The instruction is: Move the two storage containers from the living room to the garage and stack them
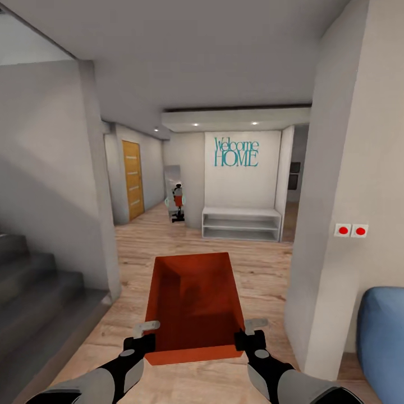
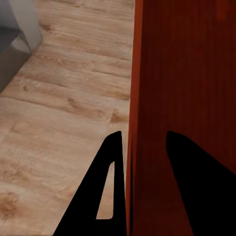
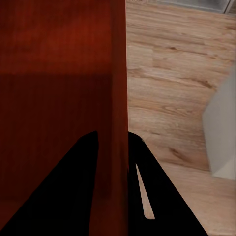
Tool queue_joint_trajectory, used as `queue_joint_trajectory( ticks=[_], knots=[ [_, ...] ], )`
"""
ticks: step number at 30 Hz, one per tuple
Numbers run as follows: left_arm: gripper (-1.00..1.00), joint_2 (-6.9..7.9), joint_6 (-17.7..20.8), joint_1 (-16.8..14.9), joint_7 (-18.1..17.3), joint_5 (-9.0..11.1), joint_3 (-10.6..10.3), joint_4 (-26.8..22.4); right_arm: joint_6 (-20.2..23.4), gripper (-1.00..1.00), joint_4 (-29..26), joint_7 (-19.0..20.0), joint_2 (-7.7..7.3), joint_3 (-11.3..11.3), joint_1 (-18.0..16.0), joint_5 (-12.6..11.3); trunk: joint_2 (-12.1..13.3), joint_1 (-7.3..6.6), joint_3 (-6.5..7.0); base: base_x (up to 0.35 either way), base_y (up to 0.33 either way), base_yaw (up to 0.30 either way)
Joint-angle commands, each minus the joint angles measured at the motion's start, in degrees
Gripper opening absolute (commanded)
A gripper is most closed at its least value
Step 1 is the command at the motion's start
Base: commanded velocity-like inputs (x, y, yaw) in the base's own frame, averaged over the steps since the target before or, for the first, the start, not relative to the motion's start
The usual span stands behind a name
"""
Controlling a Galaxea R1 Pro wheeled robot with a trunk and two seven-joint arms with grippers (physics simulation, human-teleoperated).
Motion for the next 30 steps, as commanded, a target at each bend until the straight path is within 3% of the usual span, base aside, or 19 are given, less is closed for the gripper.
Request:
queue_joint_trajectory(
  ticks=[1,30],
  knots=[
    [-1.0,-0.01,-0.3,-0.05,-0.22,0.31,0.65,-0.08,-0.06,-1.0,0.07,0.39,0.64,-2.59,-0.07,-0.33,-0.07,0.05,-0.09,0.323,0.0,0.0],
    [-1.0,0.0,-0.21,-0.05,-0.21,0.31,0.73,-0.08,-0.06,-1.0,0.07,0.39,0.64,-2.59,-0.07,-0.41,-0.07,0.05,-0.09,0.323,0.0,0.0]
  ],
)
